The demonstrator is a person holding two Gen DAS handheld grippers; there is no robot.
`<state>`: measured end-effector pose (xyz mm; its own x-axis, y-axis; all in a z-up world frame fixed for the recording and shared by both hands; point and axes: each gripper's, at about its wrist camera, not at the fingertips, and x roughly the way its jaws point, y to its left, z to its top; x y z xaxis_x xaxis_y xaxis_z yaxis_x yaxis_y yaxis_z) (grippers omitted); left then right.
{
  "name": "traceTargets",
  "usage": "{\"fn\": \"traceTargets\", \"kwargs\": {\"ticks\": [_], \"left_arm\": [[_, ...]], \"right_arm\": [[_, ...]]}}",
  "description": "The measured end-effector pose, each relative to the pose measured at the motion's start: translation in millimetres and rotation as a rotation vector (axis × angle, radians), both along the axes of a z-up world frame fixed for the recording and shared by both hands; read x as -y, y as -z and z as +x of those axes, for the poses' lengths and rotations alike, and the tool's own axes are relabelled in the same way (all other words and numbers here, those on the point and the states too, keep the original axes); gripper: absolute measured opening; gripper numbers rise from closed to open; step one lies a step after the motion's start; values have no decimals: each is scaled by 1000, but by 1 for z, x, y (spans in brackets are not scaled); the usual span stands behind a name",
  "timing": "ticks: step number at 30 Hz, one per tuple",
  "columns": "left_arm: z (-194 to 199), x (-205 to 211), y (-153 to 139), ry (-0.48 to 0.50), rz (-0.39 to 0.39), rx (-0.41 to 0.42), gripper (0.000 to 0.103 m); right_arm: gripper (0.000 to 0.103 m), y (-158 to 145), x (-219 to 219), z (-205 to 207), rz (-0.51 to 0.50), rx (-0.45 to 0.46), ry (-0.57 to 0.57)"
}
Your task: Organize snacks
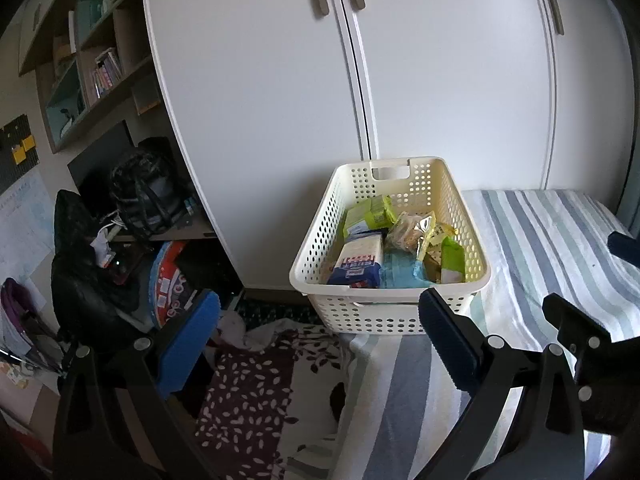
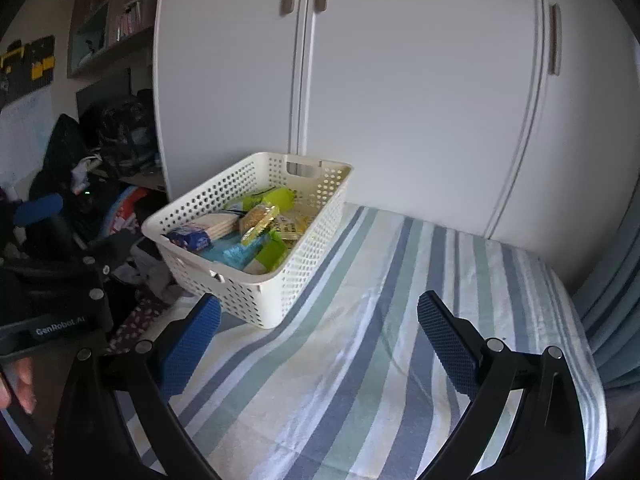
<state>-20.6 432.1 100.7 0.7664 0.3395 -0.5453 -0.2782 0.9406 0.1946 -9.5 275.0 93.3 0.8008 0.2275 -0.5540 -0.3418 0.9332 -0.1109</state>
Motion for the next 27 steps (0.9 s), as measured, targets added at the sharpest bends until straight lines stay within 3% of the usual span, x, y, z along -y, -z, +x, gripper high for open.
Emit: {"fn": "traceTargets", "kwargs": {"ticks": [5,17,27], "left_arm": [[0,-2,1,-3,7,-2,101],[0,-15,6,-30,33,-7,101],[1,-20,10,-40,43,-13,101]], "right_arm": [[98,-5,-6,-17,-54,161,28],[98,-3,-15,-11,-4,69,-27],[98,1,-28,-11,-56,92,-2]]}}
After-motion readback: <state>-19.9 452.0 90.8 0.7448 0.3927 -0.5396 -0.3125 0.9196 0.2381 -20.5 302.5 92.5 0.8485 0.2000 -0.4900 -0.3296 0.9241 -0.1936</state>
